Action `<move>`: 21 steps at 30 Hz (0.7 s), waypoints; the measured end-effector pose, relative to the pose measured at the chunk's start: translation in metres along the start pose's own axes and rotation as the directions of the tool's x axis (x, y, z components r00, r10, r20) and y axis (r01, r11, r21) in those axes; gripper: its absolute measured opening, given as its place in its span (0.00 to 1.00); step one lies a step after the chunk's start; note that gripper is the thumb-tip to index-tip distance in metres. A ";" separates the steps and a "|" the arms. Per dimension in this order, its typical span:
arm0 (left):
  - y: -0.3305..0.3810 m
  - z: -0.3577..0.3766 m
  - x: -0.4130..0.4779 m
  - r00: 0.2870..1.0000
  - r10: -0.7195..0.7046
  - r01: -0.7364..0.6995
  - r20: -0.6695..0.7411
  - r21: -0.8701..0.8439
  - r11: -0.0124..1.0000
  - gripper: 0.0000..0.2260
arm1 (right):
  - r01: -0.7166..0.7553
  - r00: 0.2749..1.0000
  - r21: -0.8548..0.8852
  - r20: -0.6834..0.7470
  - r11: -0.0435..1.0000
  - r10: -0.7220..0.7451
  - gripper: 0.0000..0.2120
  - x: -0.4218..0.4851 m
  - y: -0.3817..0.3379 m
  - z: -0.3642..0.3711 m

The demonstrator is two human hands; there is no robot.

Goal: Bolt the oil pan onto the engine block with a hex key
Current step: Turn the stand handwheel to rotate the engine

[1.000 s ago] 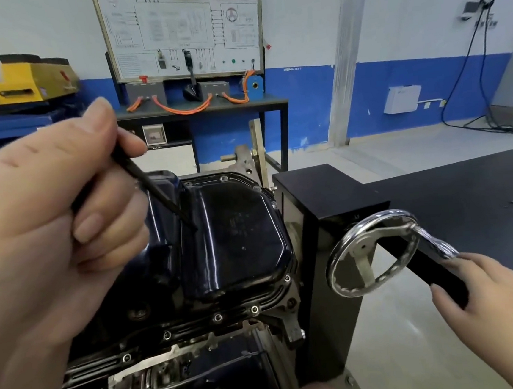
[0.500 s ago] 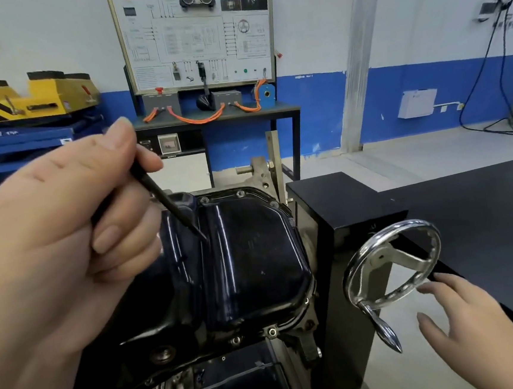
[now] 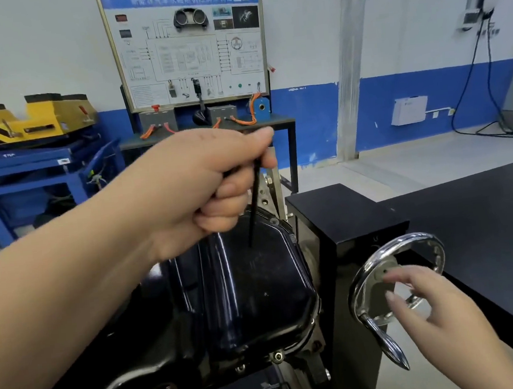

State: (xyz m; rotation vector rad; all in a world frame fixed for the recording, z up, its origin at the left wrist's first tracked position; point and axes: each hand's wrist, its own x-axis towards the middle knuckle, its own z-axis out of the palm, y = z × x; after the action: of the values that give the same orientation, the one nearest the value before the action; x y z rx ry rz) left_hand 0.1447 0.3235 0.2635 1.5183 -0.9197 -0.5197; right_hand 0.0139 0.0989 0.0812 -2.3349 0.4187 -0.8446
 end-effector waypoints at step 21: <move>-0.030 -0.053 0.106 0.929 -0.339 0.369 -0.148 0.289 0.883 0.26 | 0.179 0.940 0.709 -0.328 0.682 0.094 0.11 0.124 -0.135 0.099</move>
State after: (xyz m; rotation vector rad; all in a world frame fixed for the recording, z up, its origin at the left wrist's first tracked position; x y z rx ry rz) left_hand 0.2552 0.2712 0.2637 2.0046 -0.6719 -0.5772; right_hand 0.1832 0.1861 0.1657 -1.4463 0.1101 -1.1844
